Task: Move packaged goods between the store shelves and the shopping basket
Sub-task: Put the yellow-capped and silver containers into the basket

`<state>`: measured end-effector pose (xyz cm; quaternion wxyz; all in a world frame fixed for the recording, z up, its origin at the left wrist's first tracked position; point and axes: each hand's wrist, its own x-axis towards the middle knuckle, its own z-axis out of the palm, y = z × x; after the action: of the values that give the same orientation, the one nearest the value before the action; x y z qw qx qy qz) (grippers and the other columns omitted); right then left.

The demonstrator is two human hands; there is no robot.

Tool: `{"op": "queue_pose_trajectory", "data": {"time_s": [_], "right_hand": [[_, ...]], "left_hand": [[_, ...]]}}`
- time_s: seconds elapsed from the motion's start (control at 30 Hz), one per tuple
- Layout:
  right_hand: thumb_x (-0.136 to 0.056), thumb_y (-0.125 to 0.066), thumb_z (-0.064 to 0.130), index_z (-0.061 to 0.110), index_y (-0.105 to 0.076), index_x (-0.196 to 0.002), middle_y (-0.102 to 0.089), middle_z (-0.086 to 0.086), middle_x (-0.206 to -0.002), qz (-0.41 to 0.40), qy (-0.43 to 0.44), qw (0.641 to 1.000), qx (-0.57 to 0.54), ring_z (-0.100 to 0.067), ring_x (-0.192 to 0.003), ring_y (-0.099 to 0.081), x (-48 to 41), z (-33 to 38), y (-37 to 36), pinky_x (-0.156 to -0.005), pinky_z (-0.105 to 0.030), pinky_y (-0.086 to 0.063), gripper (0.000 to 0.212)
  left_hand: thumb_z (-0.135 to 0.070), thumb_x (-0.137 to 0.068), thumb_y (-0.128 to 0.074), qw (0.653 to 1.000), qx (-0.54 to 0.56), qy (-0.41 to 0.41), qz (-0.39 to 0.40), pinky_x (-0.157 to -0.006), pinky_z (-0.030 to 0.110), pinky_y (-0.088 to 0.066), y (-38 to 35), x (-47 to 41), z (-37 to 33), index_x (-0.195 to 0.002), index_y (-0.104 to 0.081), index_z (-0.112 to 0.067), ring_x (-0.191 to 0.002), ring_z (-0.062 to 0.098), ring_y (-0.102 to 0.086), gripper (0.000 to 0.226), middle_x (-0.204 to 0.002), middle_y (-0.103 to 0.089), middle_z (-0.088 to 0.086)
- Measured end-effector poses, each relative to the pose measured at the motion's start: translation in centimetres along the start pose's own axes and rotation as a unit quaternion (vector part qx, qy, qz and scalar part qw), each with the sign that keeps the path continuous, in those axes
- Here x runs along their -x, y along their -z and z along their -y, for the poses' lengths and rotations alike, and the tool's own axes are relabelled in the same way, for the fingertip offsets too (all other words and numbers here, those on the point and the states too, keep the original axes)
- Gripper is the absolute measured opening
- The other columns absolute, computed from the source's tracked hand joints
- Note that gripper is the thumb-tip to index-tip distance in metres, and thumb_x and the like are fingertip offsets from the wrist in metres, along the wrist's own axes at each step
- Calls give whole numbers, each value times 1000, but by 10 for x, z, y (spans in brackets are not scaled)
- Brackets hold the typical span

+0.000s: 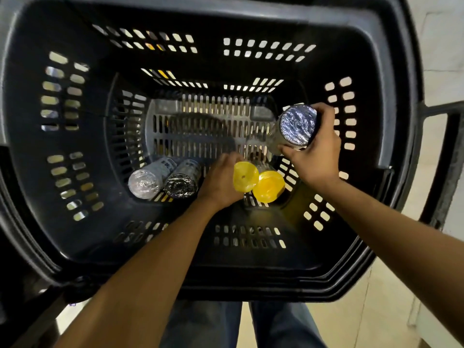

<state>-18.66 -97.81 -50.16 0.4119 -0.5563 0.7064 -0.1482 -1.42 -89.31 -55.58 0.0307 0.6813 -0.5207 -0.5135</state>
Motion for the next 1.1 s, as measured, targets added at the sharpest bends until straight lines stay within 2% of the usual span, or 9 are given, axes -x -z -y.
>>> {"op": "queue_pose_trajectory", "data": {"time_s": [0.1, 0.17, 0.4, 0.6, 0.73, 0.83, 0.97, 1.1], "right_hand": [[-61, -86, 12, 16, -37, -126, -58, 0, -118, 3, -1, 1000, 0, -16, -109, -57, 3, -2, 0, -96, -39, -49, 80], [-62, -85, 12, 17, -38, -125, -57, 2, -117, 4, -1, 1000, -2, -15, -109, -57, 4, -3, 1, -96, -38, -49, 79], [-61, -87, 15, 18, -38, -125, -54, 9, -111, 21, -9, 1000, 0, -13, -110, -55, 6, -2, 1, -97, -37, -48, 80], [-59, -88, 20, 15, -41, -124, -50, 12, -106, 37, -4, 999, 22, -7, -104, -51, 13, 13, 3, -91, -25, -45, 81], [-61, -87, 20, 15, -41, -125, -50, 11, -107, 53, 16, 998, 34, -7, -103, -50, 21, 32, -5, -89, -24, -43, 79], [-61, -87, 19, 16, -43, -124, -53, 8, -111, 69, 42, 996, 45, -10, -106, -51, 25, 52, -18, -91, -23, -41, 77], [-60, -87, 21, 13, -44, -129, -53, -6, -124, 96, 92, 987, 86, -21, -117, -49, 27, 80, -46, -100, -31, -39, 81], [-63, -84, 20, 18, -44, -126, -59, -6, -118, 142, 109, 977, 112, -25, -109, -56, 29, 105, -72, -91, -35, -45, 74]], "left_hand": [[-11, -59, -85, 999, -3, 27, 40, -77, 25, -34, 0, 7, 7, -119, -46, -18, -112, 24, -47, 72, -126, -43, 5], [-10, -59, -86, 997, 6, 49, 53, -79, 25, -37, -3, 11, 10, -117, -47, -17, -112, 23, -48, 70, -127, -44, 4], [-9, -65, -83, 993, 63, 96, 9, -81, 22, -35, -11, 9, 15, -117, -52, -15, -112, 26, -51, 61, -124, -52, 8], [-14, -69, -82, 992, 67, 101, 24, -85, 20, -30, 2, 17, 11, -133, -45, -19, -121, 26, -47, 74, -133, -50, 8], [-21, -75, -78, 995, 58, 81, 18, -91, 21, -30, 27, 36, 10, -137, -42, -19, -126, 23, -43, 72, -137, -47, 5], [-28, -80, -73, 997, 4, 66, -35, -99, 27, -35, 62, 55, 10, -138, -42, -21, -125, 23, -45, 66, -137, -48, 4], [-30, -85, -66, 986, -67, 32, -149, -96, 30, -38, 126, 88, 14, -135, -46, -20, -122, 20, -46, 55, -135, -50, 0], [-24, -81, -68, 955, -161, -20, -248, -107, 42, -33, 183, 112, 37, -125, -57, -10, -119, 27, -52, 47, -125, -59, 9]]}}
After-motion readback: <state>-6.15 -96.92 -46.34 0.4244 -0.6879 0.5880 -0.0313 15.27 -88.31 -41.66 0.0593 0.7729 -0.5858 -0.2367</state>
